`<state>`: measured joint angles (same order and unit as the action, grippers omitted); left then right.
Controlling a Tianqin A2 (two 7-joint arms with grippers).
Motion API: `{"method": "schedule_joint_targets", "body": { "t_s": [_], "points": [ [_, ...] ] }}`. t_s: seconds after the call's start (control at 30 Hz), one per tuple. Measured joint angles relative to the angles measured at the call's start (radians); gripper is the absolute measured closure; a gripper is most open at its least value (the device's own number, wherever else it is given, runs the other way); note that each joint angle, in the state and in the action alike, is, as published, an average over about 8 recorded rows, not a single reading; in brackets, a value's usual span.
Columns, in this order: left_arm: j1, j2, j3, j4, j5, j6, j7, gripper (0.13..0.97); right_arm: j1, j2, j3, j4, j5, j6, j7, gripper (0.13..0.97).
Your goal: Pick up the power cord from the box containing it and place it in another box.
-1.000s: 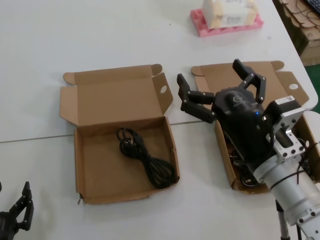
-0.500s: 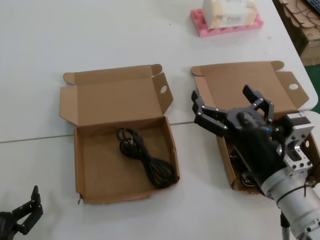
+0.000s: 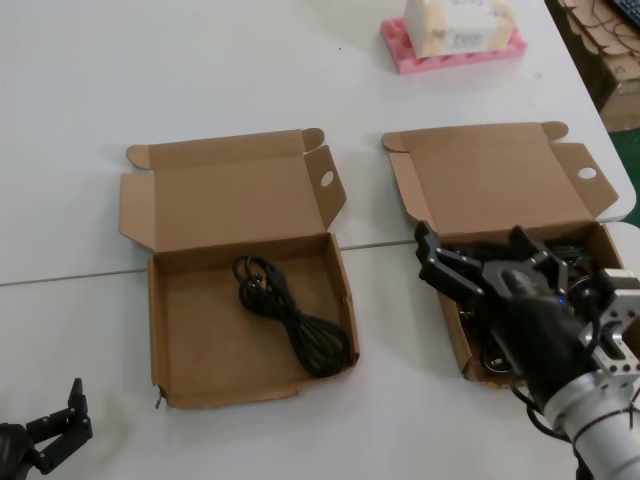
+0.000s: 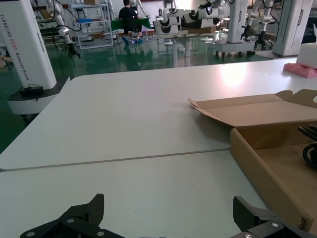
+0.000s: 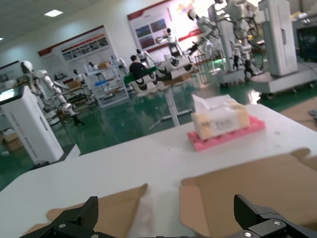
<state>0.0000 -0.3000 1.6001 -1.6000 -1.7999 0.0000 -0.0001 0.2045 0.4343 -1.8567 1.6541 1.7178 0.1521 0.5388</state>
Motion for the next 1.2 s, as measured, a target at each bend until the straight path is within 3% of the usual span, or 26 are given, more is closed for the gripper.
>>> {"method": "schedule_joint_targets", "body": {
  "t_s": [0.23, 0.7, 1.2],
  "points": [
    [0.0, 0.0, 0.0, 0.0, 0.0, 0.0, 0.0, 0.149, -0.059, -0.038, 0.074, -0.016, 0.023, -0.043, 0.0, 0.129],
    [0.0, 0.0, 0.0, 0.0, 0.0, 0.0, 0.0, 0.132, -0.169, -0.111, 0.212, -0.045, 0.068, -0.126, 0.0, 0.129],
    [0.0, 0.0, 0.0, 0.0, 0.0, 0.0, 0.0, 0.132, -0.184, -0.121, 0.231, -0.049, 0.074, -0.137, 0.0, 0.129]
  ]
}}
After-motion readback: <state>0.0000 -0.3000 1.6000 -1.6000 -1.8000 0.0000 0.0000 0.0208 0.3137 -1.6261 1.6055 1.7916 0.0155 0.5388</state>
